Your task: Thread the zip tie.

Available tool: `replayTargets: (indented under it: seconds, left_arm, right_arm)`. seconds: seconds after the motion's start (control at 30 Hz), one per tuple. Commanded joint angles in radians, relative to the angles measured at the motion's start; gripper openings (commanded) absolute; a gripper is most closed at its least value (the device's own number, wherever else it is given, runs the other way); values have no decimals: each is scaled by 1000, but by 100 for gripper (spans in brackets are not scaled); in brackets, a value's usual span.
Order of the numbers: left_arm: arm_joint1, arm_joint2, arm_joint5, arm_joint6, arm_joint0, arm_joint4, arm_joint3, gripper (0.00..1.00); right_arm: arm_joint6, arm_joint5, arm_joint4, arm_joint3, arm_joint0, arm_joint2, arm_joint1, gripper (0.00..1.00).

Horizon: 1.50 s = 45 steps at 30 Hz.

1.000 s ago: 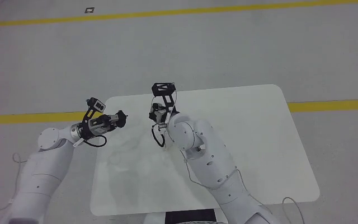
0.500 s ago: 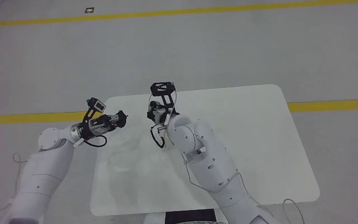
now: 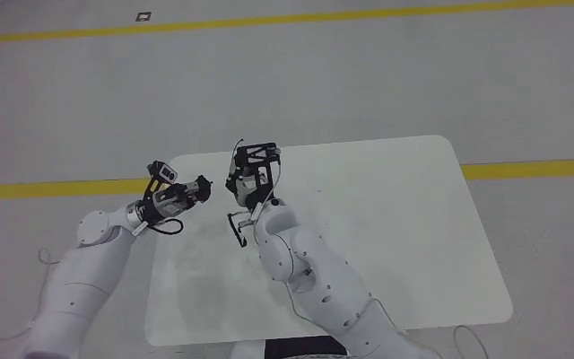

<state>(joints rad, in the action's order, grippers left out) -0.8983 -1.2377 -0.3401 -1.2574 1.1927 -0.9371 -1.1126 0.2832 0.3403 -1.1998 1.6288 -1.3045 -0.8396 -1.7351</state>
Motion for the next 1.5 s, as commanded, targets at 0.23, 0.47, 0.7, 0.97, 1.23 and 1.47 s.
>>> replayTargets:
  seconds: [0.23, 0.47, 0.7, 0.97, 1.23, 1.47]
  left_arm:
    - [-2, 1, 0, 6, -7, 17, 6, 0]
    - [-3, 0, 14, 44, 4, 29, -16, 0]
    - [-3, -6, 26, 59, 21, 37, -23, 0]
    - [-11, 3, 20, 79, 23, 39, -31, 0]
    - [-11, 1, 8, 85, 22, 46, -33, 0]
    - [-16, 10, 16, 137, 45, 69, -81, 0]
  right_arm:
    - [-12, 0, -3, -2, -2, 1, 2, 0]
    - [-38, -8, -16, -3, -10, -3, 7, 0]
    - [-79, -32, -18, 7, -28, 6, 18, 0]
    - [-100, -9, -53, -45, -8, 54, 15, 0]
    - [-114, 0, -75, -44, -5, 56, 15, 0]
    - [-113, 0, -126, -80, 9, 91, 12, 0]
